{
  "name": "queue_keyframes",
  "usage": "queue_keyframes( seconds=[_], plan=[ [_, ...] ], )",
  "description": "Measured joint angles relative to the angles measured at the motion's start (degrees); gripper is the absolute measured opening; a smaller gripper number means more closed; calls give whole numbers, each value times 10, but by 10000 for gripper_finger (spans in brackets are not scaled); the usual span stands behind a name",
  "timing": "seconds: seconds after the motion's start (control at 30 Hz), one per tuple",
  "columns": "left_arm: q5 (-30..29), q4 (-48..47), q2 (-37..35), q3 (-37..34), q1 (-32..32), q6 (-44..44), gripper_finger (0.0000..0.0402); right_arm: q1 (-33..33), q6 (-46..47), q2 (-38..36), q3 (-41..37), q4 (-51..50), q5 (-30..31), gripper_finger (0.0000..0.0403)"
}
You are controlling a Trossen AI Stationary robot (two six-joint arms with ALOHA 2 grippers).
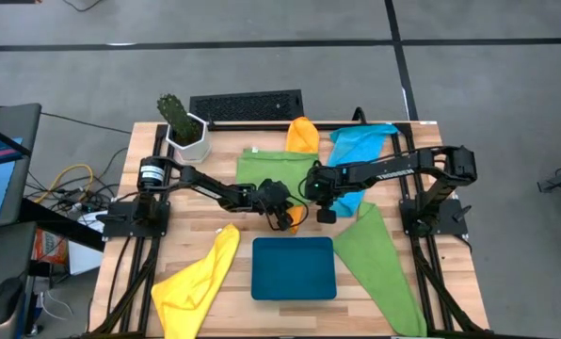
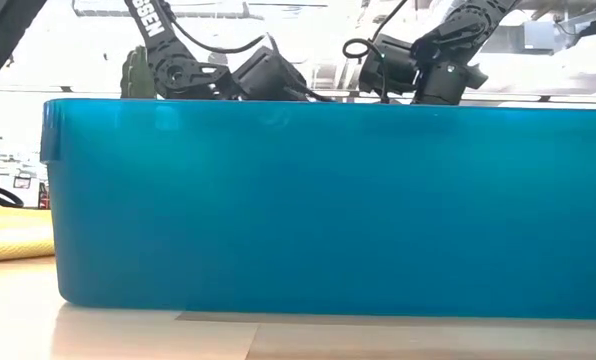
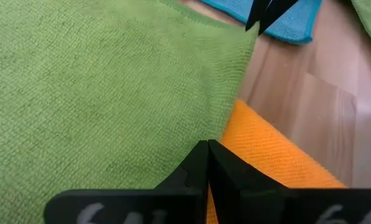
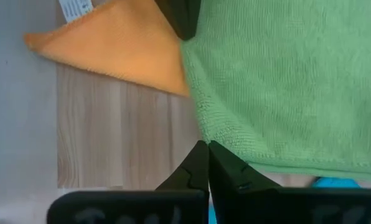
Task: Fold microfiber towels
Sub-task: Fold the top green microfiber towel
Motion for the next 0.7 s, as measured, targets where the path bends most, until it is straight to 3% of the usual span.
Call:
queue_keyframes(
  seconds=[0.43, 0.57, 0.7],
  plan=[
    [17, -10, -6, 0, 0, -8, 0, 18, -54, 0, 39, 71, 0, 21],
    [40, -27, -28, -1, 0, -8, 0, 17, -58, 4, 39, 81, -1, 19],
    [28, -71, -60, -1, 0, 5, 0, 18, -69, 4, 39, 101, -2, 22]
  ],
)
